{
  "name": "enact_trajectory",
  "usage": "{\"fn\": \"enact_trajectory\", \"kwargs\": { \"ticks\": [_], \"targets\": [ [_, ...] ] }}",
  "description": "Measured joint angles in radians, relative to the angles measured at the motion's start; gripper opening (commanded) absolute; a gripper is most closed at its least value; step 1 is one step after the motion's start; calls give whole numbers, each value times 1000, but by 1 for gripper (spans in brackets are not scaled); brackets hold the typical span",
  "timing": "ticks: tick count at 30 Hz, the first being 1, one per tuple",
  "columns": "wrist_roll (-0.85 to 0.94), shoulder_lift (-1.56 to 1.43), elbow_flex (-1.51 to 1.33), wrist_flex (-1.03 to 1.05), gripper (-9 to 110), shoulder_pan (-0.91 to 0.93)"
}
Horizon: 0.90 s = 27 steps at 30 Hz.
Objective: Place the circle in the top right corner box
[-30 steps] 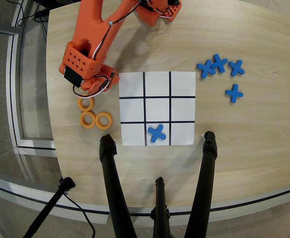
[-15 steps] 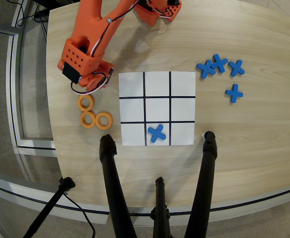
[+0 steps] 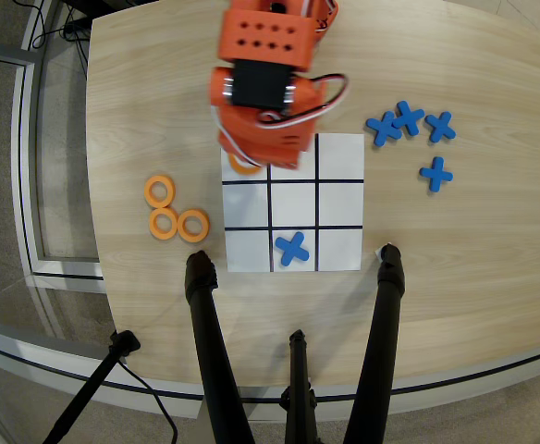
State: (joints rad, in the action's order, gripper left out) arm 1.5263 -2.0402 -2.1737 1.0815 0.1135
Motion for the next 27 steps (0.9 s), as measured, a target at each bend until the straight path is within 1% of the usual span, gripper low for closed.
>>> {"fn": "enact_trajectory", "kwargs": {
  "ticks": [3,9,14,18,22,27],
  "targets": [
    [-49,55,12,-144,0,-58],
    [-77,359,255,-249,0,-46],
    [-104,637,511,-258,0,-2],
    [-120,795,664,-255,0,20],
    [-130,897,770,-239,0,23],
    [-132,966,836,-229,0,21]
  ]
}}
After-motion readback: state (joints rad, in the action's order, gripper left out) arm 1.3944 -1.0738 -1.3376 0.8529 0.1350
